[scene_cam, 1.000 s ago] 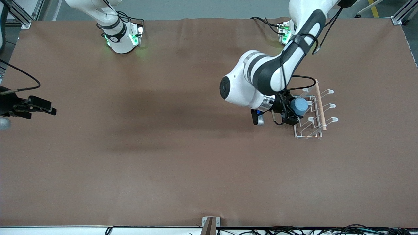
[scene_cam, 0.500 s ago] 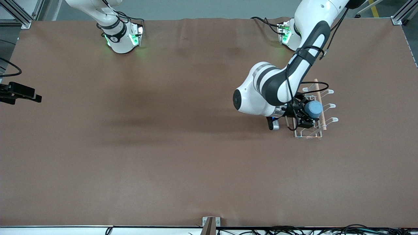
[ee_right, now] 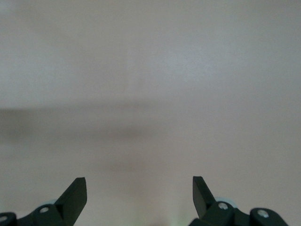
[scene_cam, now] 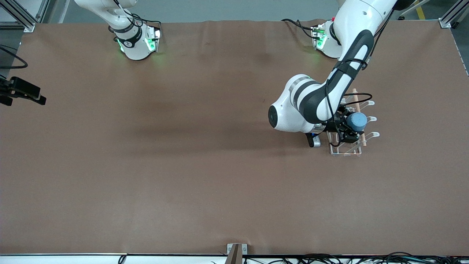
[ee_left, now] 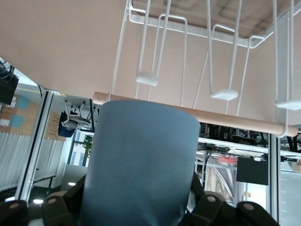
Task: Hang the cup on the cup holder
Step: 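Lower the cup onto a white hook with the left gripper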
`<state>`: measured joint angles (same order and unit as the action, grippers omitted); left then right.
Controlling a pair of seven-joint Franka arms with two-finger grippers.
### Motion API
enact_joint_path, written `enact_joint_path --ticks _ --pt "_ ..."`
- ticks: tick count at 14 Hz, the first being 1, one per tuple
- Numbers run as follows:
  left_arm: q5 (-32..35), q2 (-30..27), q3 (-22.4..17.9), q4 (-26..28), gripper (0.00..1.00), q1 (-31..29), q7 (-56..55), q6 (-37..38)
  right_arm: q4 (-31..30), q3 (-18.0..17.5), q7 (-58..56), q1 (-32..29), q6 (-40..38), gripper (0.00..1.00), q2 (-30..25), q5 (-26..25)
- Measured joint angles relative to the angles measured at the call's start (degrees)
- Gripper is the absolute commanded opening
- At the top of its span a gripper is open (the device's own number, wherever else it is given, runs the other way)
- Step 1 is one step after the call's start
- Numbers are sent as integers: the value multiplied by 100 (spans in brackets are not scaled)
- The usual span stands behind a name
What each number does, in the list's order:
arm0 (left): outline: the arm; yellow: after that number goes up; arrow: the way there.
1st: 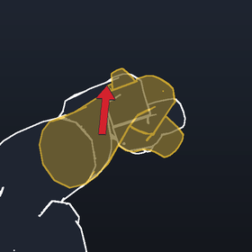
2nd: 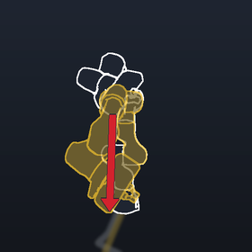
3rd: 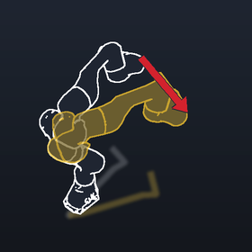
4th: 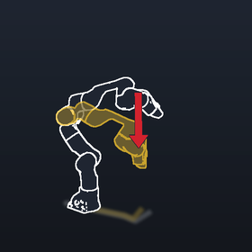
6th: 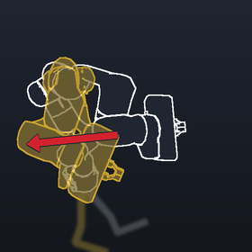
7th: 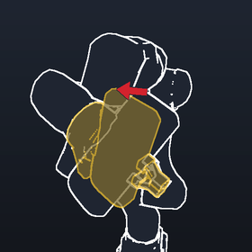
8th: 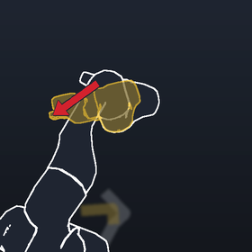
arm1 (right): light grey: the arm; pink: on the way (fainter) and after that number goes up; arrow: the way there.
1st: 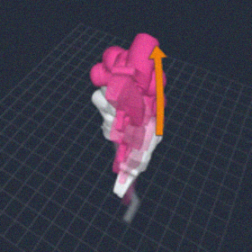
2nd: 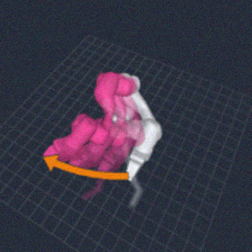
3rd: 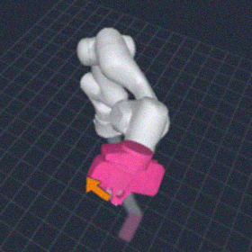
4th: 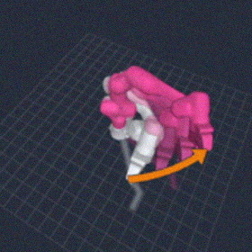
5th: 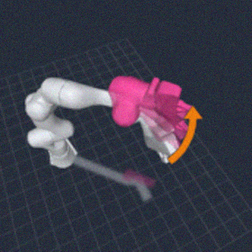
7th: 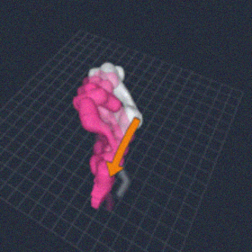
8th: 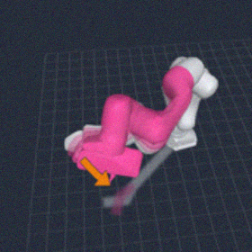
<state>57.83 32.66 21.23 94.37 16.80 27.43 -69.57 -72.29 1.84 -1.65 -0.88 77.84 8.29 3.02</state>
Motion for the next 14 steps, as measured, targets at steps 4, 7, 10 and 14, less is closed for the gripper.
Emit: enact_joint_path --ticks 4,7,10,14 --pt "0 13 7 194 27 1 -344 -4 -526 -564 402 -538 267 99 -298 -7" --pt "-10 17 8 207 27 -26 -373 -91 -1224 -640 467 -574 710 99 -730 -17" --pt "-82 25 8 212 27 -137 -442 -335 -1645 -601 467 -530 857 100 -1042 -20" --pt "-90 81 10 224 27 -159 -546 -428 -1667 -283 387 -301 912 100 -1085 -28"
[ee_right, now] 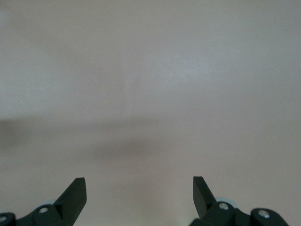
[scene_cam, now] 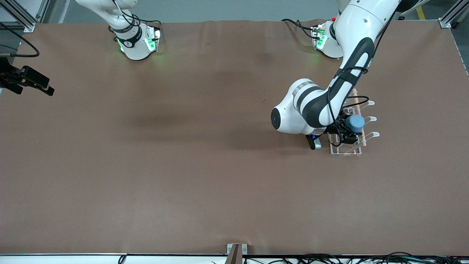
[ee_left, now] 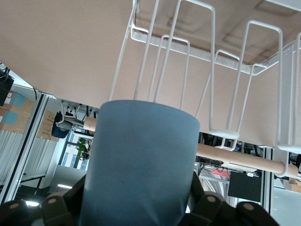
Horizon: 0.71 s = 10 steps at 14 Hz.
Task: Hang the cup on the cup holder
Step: 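Lower the cup onto a white hook with the left gripper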
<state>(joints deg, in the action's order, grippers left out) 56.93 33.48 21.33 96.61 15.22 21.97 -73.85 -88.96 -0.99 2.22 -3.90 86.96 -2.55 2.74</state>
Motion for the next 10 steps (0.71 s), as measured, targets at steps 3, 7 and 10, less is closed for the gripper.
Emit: enact_joint_path --ticks 3,7,10 --pt "0 66 0 11 28 -10 -166 -41 19 40 -140 39 8 100 0 -2" --pt "2 148 -4 20 98 -122 -282 -224 19 371 -283 279 14 100 14 -3" --pt "2 154 -3 47 100 -154 -412 -341 31 418 -284 287 40 100 36 -3"
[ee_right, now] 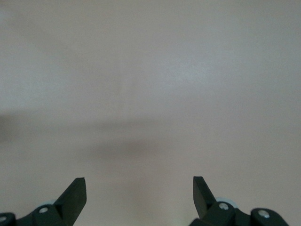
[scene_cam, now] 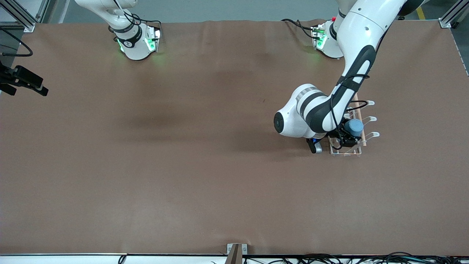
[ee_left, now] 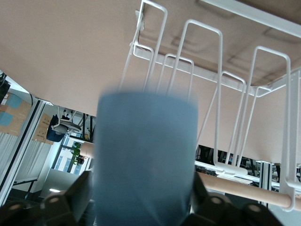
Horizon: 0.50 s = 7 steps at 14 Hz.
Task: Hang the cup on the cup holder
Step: 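Lower the cup onto a white hook with the left gripper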
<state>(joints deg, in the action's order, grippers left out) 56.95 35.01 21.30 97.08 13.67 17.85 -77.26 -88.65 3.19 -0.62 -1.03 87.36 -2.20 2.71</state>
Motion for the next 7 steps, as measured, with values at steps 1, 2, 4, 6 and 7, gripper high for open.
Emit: enact_joint_path --ticks 1,2,4,6,7 --pt "1 -1 2 0 100 0 -58 -7 41 0 0 1 9 100 30 0" --pt "0 -4 4 -9 100 0 -123 -12 112 3 0 1 12 100 78 0" --pt "-26 -25 12 -151 100 0 -207 -22 225 5 -14 1 -3 100 173 0" --pt "-303 -62 15 -520 100 -6 -225 -26 248 4 -31 3 -52 100 212 0" --pt "-535 -91 13 -768 100 -34 -227 -26 248 2 -38 5 -61 100 221 0"
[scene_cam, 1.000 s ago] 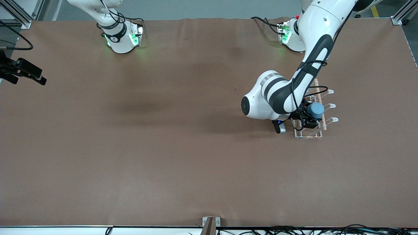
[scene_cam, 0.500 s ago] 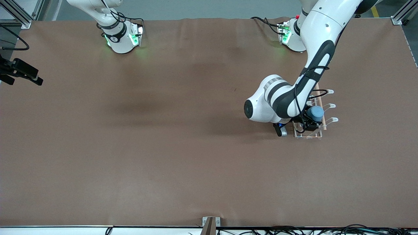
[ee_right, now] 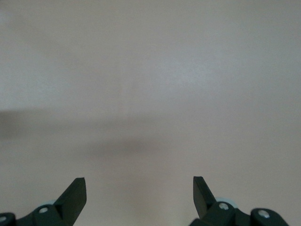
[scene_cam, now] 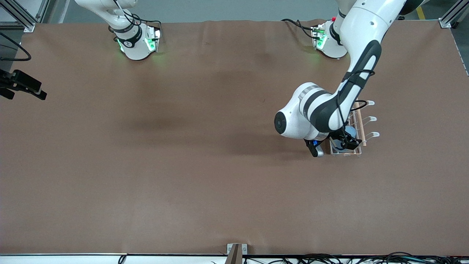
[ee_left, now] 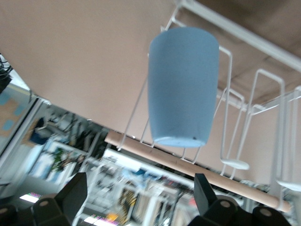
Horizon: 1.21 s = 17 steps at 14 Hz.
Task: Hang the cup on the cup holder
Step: 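Lower the cup onto a white hook with the left gripper, then open the left gripper and lift it away from the holder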
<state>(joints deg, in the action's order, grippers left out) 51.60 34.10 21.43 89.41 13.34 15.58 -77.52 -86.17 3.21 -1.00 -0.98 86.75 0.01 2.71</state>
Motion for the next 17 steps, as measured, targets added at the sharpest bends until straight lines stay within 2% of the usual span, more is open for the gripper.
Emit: enact_joint_path --ticks 4,6,12,17 --pt "-1151 -272 11 -872 100 -550 9 -6 2 -34 -96 3 -6 100 8 -175" --pt "-1477 -466 22 -1162 100 -856 47 -32 2 -65 -97 13 -7 100 10 -234" --pt "-1554 -766 26 -1829 100 -1121 32 -66 3 -72 -96 54 -15 100 11 -256" --pt "-1575 -1118 26 -2033 100 -1164 -96 -350 6 -60 -95 53 -15 100 11 -260"
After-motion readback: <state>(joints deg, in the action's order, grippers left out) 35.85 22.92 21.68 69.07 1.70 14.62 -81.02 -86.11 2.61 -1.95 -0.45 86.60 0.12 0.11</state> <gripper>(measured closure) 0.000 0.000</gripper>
